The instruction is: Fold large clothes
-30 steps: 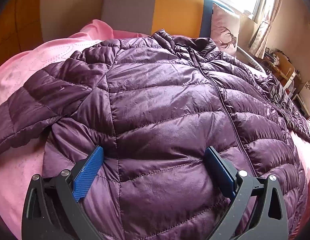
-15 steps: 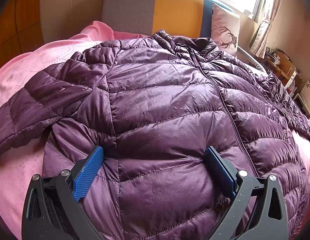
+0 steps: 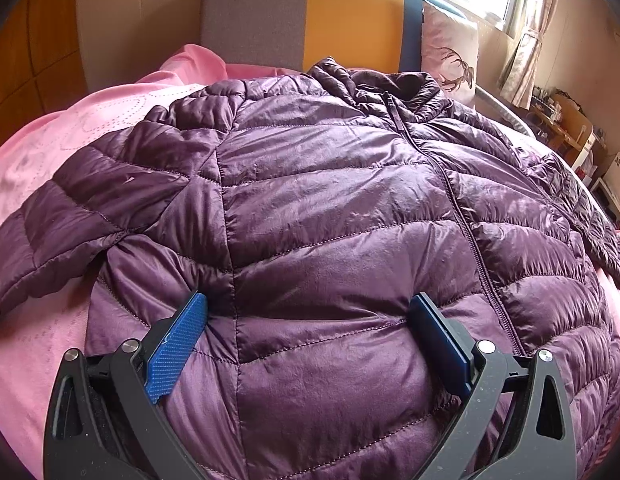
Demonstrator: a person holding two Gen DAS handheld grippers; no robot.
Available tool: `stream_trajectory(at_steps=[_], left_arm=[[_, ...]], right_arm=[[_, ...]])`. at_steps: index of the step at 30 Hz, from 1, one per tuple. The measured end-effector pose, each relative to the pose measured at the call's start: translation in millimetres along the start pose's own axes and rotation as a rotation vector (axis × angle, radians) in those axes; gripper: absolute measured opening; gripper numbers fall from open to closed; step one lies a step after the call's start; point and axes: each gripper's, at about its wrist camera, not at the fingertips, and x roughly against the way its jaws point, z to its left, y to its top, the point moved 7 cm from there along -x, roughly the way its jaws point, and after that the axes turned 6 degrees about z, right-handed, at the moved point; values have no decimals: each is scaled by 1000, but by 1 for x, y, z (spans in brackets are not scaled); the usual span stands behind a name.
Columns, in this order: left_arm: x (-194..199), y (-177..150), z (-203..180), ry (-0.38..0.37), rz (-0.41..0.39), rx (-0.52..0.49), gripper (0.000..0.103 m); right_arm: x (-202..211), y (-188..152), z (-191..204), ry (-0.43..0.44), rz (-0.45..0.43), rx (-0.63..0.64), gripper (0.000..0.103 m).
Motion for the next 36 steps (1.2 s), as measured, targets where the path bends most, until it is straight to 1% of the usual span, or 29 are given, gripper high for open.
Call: stream_trajectory(at_steps=[3,6,9,11,15,18,21,25,28,31,35,36], left_arm=[[0,0,0,-2,2,1,99],[1,0,1,-9,1,5,99],[1,0,1,-7,3,3,99],[1,-1,1,-10,2,4,99],[2,-1,2,-28,4,14,99],[2,-1,2,-33,8,15,99],[1,0,2,-30,13,13,99],[1,0,2,-21,16,8,99],[-1,0,2,-20,21,5,99],[-1,0,1,-14,22,2,99],[-1,0,2,-29,18,7,99],[-1,0,2,-33,16,8,99]], right_arm=[[1,3,5,-14,-4,5,5],[10,7,25,1,-18,45,5],[22,7,63,44,-45,142,5],[29,1,97,70,-64,234,5],[32,-25,171,145,-50,393,5],[30,-60,229,200,-21,525,5],[22,-104,285,262,30,635,5],[9,-176,348,334,114,768,5],[-1,-229,385,378,180,866,5],[-12,-277,408,404,242,937,5],[-25,-331,432,451,341,1009,6],[-28,-337,434,456,354,1021,10]])
